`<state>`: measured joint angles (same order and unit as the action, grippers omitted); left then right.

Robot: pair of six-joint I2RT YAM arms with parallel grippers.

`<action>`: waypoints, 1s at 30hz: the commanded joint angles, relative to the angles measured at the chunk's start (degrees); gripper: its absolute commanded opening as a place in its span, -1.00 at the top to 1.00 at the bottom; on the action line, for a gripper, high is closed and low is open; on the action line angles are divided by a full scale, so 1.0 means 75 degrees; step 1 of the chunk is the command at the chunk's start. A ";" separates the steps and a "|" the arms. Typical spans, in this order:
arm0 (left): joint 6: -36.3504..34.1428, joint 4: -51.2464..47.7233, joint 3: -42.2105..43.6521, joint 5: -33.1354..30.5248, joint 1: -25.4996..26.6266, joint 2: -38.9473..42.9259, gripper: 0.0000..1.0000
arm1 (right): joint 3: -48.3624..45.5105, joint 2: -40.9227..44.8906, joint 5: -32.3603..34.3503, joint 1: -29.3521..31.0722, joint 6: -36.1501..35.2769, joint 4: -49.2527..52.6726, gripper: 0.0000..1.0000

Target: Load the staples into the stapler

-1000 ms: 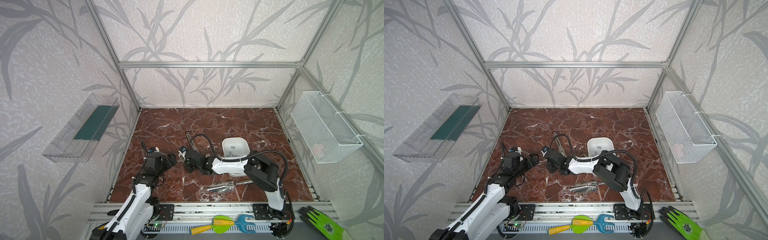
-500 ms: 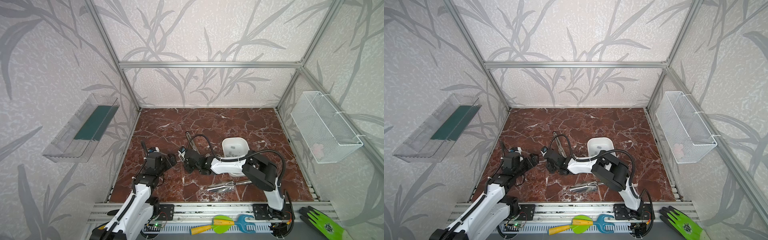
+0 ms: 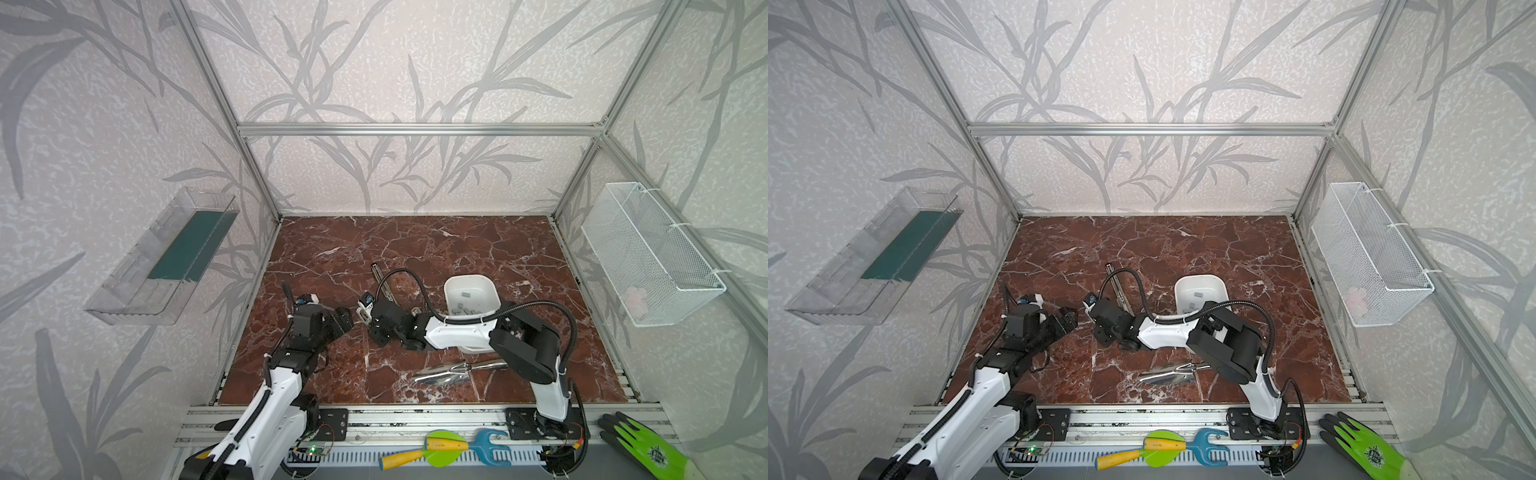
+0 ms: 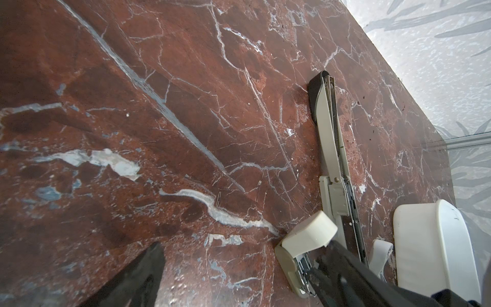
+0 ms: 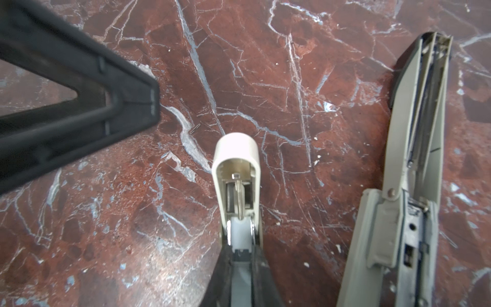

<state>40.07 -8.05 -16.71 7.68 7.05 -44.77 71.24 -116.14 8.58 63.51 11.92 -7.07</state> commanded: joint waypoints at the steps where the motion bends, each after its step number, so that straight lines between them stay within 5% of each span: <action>1: -0.0023 0.0142 0.0010 0.0031 -0.0050 -0.0018 -0.91 | -0.0026 0.0241 0.0121 0.0052 -0.0106 -0.0235 0.78; 30: -0.0023 0.0144 0.0011 0.0032 -0.0051 -0.0018 -0.91 | 0.0239 -0.0332 0.0122 0.0056 -0.0227 -0.0218 0.78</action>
<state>40.07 -7.68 -16.71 7.88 7.05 -44.84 71.42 -117.14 9.04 63.51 10.48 -7.92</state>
